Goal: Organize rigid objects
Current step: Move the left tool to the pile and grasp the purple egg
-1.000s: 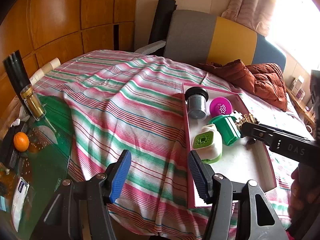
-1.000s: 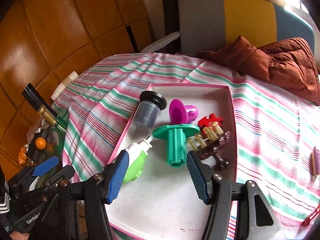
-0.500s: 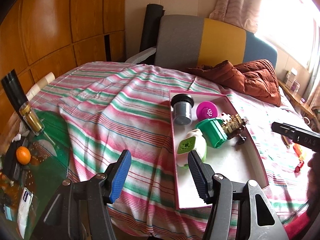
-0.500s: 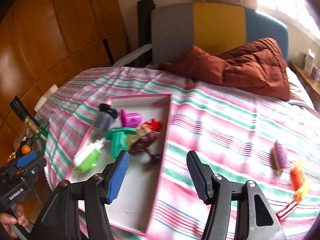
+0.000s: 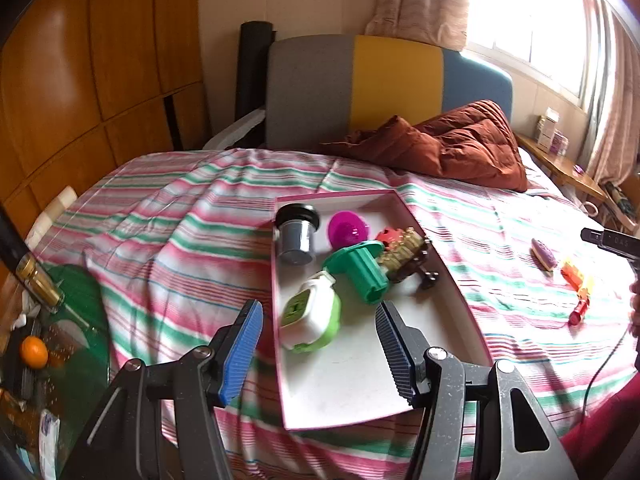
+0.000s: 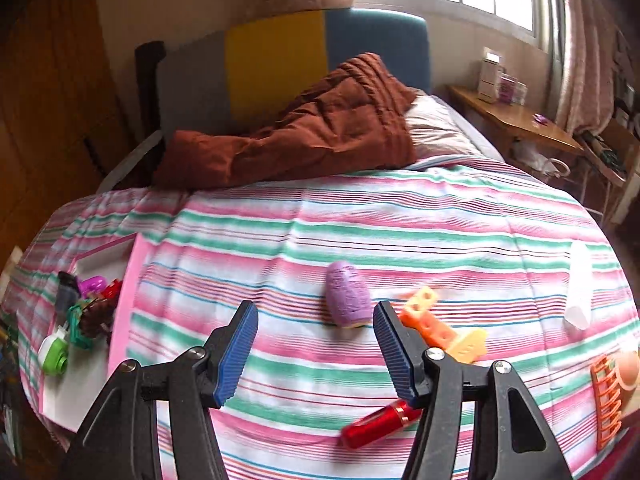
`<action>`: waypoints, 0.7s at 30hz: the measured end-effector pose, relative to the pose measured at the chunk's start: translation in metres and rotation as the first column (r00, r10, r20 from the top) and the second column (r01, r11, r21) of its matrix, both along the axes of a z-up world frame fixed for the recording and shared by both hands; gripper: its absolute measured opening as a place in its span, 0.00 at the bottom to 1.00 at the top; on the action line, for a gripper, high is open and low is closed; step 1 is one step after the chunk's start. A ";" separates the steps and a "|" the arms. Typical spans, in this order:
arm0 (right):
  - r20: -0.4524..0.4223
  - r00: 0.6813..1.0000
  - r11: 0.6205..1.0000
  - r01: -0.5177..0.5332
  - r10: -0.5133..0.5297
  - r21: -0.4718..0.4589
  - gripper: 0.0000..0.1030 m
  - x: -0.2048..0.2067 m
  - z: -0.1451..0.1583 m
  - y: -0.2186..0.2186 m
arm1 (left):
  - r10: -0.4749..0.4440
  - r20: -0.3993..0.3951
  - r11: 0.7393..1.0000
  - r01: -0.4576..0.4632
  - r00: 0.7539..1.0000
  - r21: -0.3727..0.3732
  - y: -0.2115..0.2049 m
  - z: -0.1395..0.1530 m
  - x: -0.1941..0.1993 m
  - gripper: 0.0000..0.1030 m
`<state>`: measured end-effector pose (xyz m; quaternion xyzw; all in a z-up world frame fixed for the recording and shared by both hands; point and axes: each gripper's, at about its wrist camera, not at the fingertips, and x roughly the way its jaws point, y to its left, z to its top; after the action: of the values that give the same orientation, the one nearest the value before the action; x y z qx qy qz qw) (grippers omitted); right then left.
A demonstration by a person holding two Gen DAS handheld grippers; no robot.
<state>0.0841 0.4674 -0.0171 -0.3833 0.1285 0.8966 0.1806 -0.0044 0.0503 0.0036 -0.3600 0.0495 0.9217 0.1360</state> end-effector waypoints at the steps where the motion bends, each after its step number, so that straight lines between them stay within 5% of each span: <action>1: -0.003 0.999 0.999 0.043 -0.043 0.002 0.59 0.006 -0.002 0.013 | -0.013 -0.002 1.000 0.013 1.000 -0.004 0.006 0.001 0.000 0.58; 9: -0.050 0.930 0.915 0.349 -0.365 -0.201 0.59 0.048 -0.018 0.092 | -0.113 -0.001 0.993 0.113 0.994 -0.031 0.056 0.004 0.001 0.58; 21: -0.043 0.893 0.845 0.409 -0.449 -0.345 0.59 0.066 -0.027 0.114 | -0.257 0.018 0.964 0.258 0.966 -0.070 0.131 -0.001 0.000 0.59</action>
<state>0.1506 0.5816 -0.0442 -0.3140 0.3686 0.8211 0.3022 -0.0043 0.1815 0.0025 -0.3594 0.1284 0.8922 0.2417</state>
